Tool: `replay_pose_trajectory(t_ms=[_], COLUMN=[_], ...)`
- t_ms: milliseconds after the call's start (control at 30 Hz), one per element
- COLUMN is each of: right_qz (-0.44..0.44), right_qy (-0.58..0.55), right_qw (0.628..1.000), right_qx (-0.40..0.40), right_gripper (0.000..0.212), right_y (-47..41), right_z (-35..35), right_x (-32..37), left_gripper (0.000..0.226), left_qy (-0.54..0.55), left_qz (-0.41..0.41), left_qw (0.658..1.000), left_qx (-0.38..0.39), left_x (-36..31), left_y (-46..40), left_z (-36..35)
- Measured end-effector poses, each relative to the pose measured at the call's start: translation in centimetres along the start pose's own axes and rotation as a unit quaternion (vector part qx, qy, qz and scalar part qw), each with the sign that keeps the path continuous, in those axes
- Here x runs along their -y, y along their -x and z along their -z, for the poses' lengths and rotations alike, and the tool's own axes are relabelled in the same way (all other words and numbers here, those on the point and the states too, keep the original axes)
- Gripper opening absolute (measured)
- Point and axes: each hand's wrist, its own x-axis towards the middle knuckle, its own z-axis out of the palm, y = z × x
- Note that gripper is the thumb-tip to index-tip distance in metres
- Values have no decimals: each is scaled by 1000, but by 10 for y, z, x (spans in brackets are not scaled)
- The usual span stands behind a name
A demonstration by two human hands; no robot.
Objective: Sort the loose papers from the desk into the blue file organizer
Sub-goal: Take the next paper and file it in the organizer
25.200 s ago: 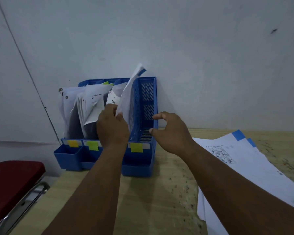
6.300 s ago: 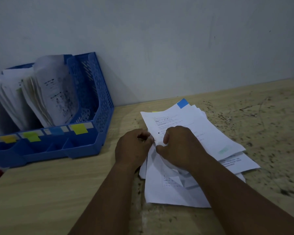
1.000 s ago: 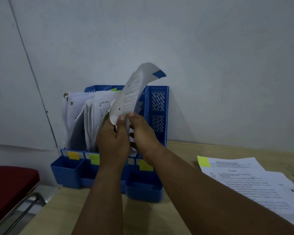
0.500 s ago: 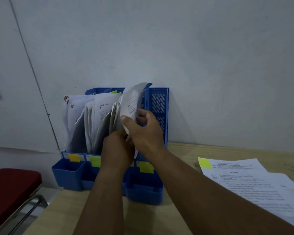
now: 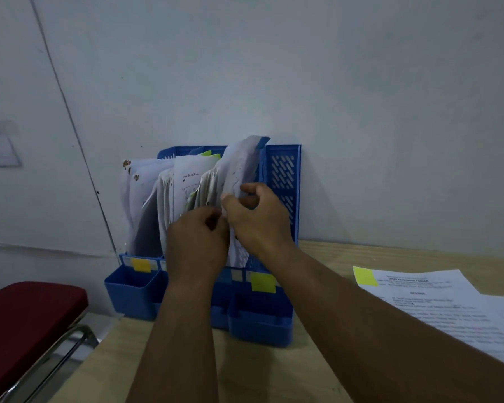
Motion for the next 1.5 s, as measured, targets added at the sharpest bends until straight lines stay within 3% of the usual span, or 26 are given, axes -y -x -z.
replay_pose_trajectory(t_ms=[100, 300, 600, 700, 867, 1033, 1133, 1267, 1400, 1500], right_qz=[35, 117, 1, -36, -110, -208, -181, -129, -133, -137], right_qy=[24, 94, 91, 17, -111, -120, -74, -23, -11, 18], right_qw=[999, 988, 990, 986, 969, 944, 963, 977, 977, 973], right_qx=[-13, -46, 112, 161, 192, 225, 183, 169, 167, 186], right_gripper=[50, 5, 51, 92, 106, 107, 98, 109, 72, 89], right_y=[-3, -15, -33, -37, -39, -40, -41, -36, -34, -32], right_z=[-3, -9, -32, -42, -46, -38, -40, -46, -40, -40], right_x=[1, 6, 7, 8, 2, -17, -18, -18, -21, -16], left_gripper=[21, 25, 27, 17, 12, 6, 9, 13, 17, 15], left_qy=[-36, -71, -33, -32, -10, -8, -39, -80, -80, -60], left_qz=[12, 39, 38, 48, 29, 50, 68, 96, 96, 78], left_qw=[999, 997, 996, 995, 993, 989, 987, 986, 986, 989], left_qx=[11, 5, -67, -83, -113, -139, -139, -115, -107, -112], left_x=[4, 8, 8, 6, 6, 5, 7, 12, 15, 14], left_y=[0, 2, 4, 5, 6, 7, 9, 10, 11, 12], left_z=[-6, -10, -7, -9, -14, -18, -19, -17, -16, -14])
